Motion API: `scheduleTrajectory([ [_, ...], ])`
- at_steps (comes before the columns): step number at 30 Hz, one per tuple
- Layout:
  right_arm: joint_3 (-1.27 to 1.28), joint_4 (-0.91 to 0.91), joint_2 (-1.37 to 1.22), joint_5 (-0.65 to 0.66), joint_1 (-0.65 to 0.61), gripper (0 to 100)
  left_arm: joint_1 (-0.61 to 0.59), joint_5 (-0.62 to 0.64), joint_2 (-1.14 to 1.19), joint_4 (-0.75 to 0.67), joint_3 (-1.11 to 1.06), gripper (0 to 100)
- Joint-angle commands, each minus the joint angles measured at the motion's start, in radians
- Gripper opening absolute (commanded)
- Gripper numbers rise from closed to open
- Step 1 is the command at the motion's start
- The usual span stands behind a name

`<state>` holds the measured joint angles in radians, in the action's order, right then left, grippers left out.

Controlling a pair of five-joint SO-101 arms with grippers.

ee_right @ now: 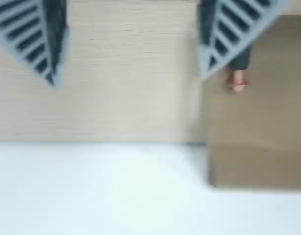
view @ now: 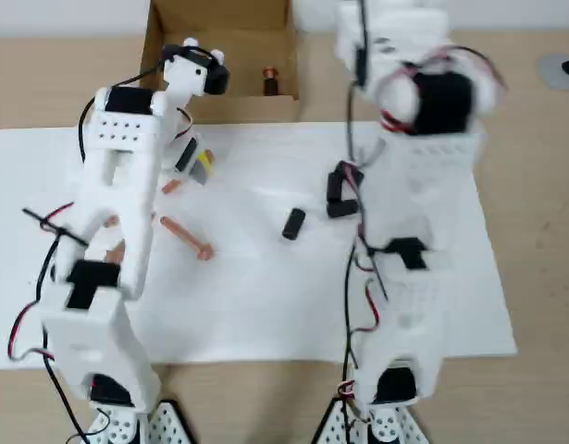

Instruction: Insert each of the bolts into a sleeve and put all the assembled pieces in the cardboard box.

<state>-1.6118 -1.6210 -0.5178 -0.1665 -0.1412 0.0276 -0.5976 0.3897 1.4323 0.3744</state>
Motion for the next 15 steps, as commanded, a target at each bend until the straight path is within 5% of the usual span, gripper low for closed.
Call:
scheduleTrajectory([
  [1, -0.054, -0.078, 0.182, 0.012, 0.054, 21.7, -0.018, -0.028, 0.099, -0.008, 0.152, 25],
  [15, -0.051, -0.161, 0.475, 0.014, 0.107, 21.7, -0.017, -0.026, 0.455, -0.008, 0.468, 25],
])
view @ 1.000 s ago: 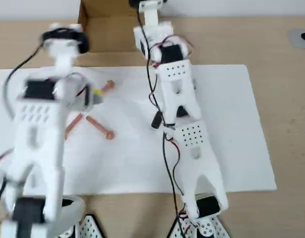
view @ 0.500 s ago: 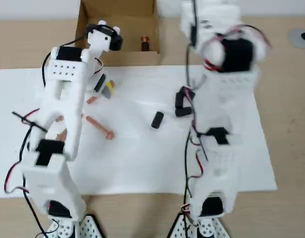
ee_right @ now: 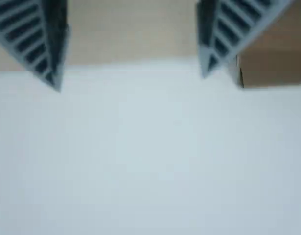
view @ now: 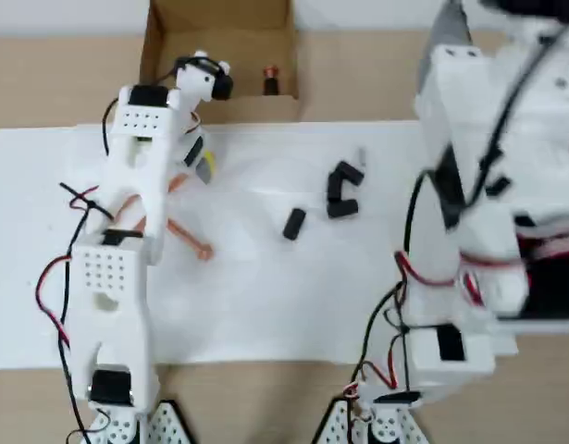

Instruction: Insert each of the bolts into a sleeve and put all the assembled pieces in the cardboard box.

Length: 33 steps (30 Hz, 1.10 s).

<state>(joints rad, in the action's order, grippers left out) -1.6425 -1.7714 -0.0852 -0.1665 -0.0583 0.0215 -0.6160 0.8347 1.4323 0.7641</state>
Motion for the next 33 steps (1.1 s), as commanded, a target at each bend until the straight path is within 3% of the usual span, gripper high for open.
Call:
scheduleTrajectory([
  [1, -0.021, -0.011, 0.048, 0.014, 0.024, 21.7, -0.011, -0.008, 0.027, -0.008, 0.089, 25],
  [8, -0.021, -0.011, 0.054, 0.012, 0.024, 21.7, -0.011, -0.008, 0.101, 0.002, 0.126, 23],
  [15, -0.021, -0.011, 0.054, 0.009, 0.022, 21.7, -0.015, 0.014, 0.102, 0.035, 0.127, 0],
  [19, -0.021, -0.014, 0.054, 0.009, 0.021, 21.7, -0.025, 0.029, 0.101, 0.057, 0.167, 1],
  [28, -0.013, -0.017, 0.054, 0.008, 0.021, 21.7, -0.020, -0.006, 0.101, 0.322, 0.526, 1],
  [33, -0.001, -0.017, 0.047, 0.008, 0.021, 21.7, -0.020, -0.003, 0.053, 0.324, 0.545, 1],
])
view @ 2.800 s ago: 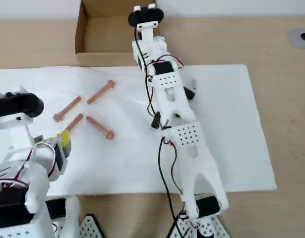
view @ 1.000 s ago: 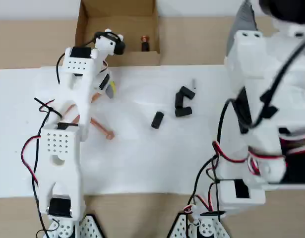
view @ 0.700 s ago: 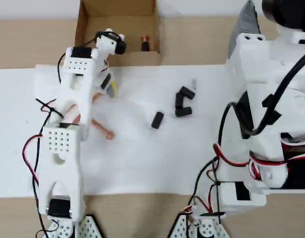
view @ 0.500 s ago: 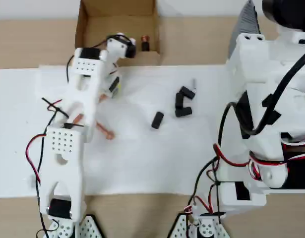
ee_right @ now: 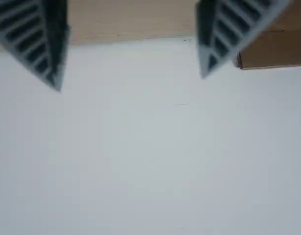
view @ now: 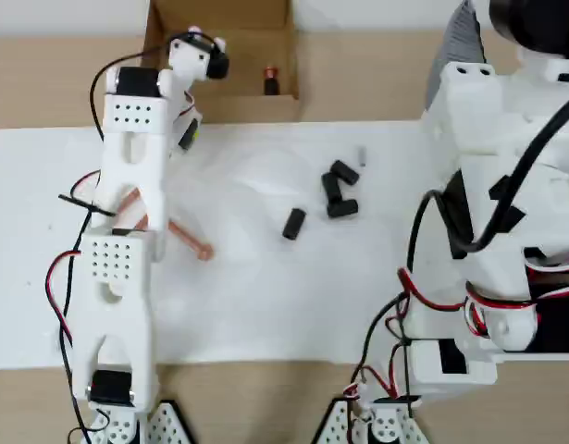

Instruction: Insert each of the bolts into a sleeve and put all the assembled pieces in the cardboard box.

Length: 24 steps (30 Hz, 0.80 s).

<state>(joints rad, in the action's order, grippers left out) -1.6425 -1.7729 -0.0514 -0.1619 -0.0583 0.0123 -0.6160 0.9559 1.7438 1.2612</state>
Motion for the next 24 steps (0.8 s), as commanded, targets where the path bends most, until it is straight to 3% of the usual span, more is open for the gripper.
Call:
scheduleTrajectory([
  [1, 0.022, -0.015, 0.015, 0.003, 0.021, 21.7, -0.009, -0.003, -0.087, 0.012, 0.023, 1],
  [10, 0.598, -0.012, 0.036, 0.003, 0.019, 21.6, 0.051, 0.057, -0.351, 0.012, -0.075, 1],
  [14, 0.806, 0.025, 0.074, 0.006, 0.016, 15.4, 0.087, 0.091, -0.519, 0.012, -0.138, 1],
  [24, 1.494, 0.161, 0.216, 0.003, -0.111, 12.6, 0.130, 0.196, -0.967, 0.011, -0.304, 1],
])
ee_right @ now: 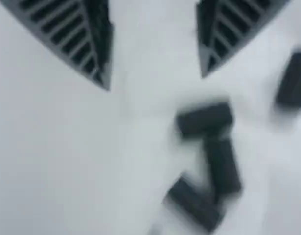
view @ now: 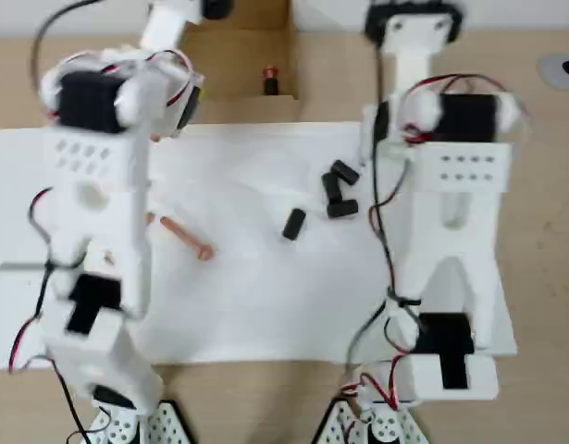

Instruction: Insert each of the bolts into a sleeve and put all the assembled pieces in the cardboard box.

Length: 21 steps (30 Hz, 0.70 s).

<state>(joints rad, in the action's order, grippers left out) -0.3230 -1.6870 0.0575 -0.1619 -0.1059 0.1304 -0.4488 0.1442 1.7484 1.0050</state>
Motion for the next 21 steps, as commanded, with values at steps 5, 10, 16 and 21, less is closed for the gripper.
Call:
scheduleTrajectory([
  [5, 0.513, 0.258, 0.315, -0.098, -0.203, 12.5, 0.011, 0.104, -0.332, 0.006, -0.281, 1],
  [10, 0.814, 0.456, 0.476, -0.244, -0.280, 12.6, 0.015, 0.140, -0.509, 0.003, -0.459, 1],
  [16, 0.946, 0.583, 0.499, -0.308, -0.278, 12.6, 0.015, 0.209, -0.673, 0.002, -0.575, 1],
  [21, 0.952, 0.640, 0.478, -0.407, -0.278, 12.6, 0.015, 0.210, -0.769, -0.005, -0.657, 1],
])
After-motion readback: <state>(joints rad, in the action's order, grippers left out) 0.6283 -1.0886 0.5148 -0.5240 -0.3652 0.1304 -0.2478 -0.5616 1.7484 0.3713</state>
